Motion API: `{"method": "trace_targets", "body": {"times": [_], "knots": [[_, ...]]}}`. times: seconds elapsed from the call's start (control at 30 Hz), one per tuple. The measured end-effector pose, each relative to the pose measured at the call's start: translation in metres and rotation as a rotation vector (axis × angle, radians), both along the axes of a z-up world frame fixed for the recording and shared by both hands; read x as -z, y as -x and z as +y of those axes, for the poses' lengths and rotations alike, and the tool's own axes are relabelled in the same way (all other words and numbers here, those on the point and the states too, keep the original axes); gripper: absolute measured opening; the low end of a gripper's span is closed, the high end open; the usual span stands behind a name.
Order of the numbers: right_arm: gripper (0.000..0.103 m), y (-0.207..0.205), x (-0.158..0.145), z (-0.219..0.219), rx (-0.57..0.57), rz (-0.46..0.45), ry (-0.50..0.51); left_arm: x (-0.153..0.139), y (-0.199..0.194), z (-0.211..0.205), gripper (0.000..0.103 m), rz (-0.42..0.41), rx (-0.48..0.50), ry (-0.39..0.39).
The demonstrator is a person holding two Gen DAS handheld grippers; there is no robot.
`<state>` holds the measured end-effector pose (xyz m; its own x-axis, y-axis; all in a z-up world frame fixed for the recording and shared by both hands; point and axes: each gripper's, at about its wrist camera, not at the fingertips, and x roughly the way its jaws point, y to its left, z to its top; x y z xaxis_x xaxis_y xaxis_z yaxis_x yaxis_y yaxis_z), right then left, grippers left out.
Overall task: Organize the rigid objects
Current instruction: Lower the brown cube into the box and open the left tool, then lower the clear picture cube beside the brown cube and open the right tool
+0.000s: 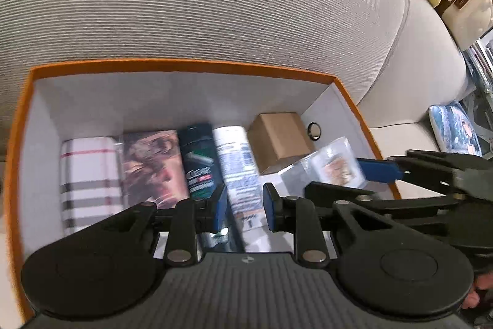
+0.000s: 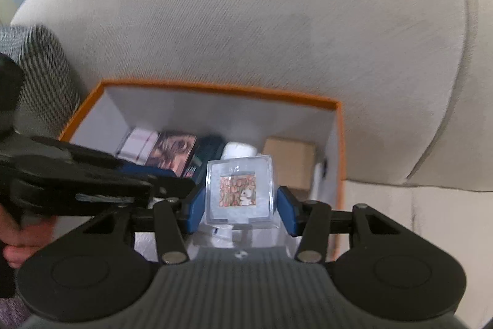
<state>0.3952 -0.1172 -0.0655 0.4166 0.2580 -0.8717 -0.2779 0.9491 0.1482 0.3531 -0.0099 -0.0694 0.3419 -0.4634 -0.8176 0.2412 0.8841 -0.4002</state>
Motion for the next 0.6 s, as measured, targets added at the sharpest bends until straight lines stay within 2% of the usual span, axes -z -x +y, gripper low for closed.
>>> {"method": "trace_targets", "body": {"times": [0.13, 0.37, 0.5, 0.6], "knots": [[0.051, -0.01, 0.021, 0.011, 0.036, 0.054, 0.093, 0.008, 0.009, 0.009, 0.028, -0.022, -0.01, -0.001], [0.052, -0.02, 0.035, 0.03, 0.037, 0.077, 0.266, 0.004, 0.015, 0.023, 0.028, -0.036, -0.044, 0.046], [0.052, -0.025, 0.039, 0.034, 0.024, 0.093, 0.313, 0.003, 0.019, 0.03, 0.028, -0.038, -0.053, 0.063], [0.051, -0.029, 0.039, 0.034, 0.016, 0.11, 0.308, 0.005, 0.02, 0.035, 0.028, -0.027, -0.064, 0.067]]}}
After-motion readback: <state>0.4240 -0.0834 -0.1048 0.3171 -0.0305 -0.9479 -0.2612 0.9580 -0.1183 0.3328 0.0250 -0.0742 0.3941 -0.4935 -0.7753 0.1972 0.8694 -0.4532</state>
